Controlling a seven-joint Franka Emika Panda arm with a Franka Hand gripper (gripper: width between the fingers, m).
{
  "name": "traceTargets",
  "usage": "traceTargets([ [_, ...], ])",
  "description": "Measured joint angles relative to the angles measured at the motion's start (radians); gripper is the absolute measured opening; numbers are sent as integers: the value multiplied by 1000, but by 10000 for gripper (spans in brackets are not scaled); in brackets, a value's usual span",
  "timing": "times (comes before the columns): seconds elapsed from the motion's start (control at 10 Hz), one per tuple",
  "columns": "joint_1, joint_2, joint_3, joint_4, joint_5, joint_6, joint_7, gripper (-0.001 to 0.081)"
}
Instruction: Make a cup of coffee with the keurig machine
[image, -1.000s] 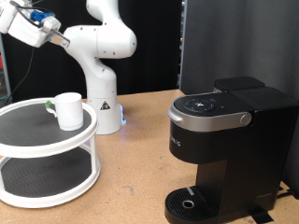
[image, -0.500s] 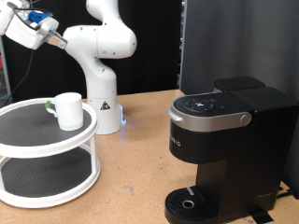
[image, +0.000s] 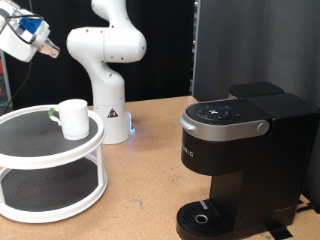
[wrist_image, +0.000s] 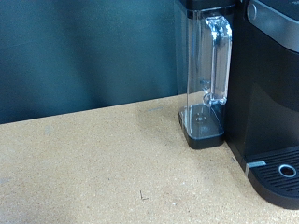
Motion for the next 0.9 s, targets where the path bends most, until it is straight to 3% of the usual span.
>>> traceTargets([
  [0.2,-2,10,-19,-11,65,54,-1,2],
  [0.9,-5,10,-45,-40,32,95,-18,2],
])
